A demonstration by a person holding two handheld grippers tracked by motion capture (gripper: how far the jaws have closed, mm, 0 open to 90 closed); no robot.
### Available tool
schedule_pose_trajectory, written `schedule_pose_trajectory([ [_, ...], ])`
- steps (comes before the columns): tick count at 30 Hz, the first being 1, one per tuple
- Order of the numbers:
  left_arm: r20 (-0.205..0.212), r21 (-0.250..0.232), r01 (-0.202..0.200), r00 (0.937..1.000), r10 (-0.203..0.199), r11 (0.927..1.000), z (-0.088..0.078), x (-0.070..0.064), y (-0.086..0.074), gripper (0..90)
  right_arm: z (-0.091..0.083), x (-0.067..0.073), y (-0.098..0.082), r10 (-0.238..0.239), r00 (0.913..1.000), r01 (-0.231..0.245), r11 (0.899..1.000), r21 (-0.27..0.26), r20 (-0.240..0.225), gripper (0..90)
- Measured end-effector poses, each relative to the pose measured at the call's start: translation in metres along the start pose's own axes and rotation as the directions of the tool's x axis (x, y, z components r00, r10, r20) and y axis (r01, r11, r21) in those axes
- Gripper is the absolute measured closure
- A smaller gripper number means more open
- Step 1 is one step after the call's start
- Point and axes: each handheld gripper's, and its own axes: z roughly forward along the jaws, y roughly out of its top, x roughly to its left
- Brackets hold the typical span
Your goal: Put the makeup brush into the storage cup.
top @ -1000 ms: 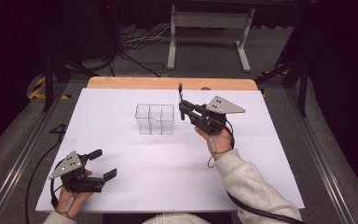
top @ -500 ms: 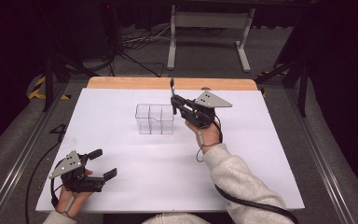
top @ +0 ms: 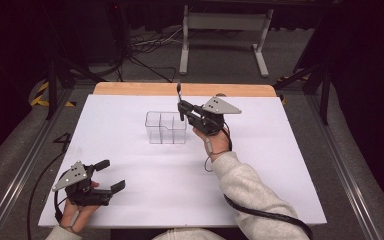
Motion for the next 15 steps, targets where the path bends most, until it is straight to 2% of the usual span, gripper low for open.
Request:
schedule_pose_trajectory([
  [15, 0.004, -0.007, 0.01, 0.9999, -0.01, 0.9999, -0.002, 0.001, 0.0, 4.3, 0.017, 0.0, -0.026, -0.004, 0.9998, 0.004, 1.0, 0.009, -0.02, 79.3],
])
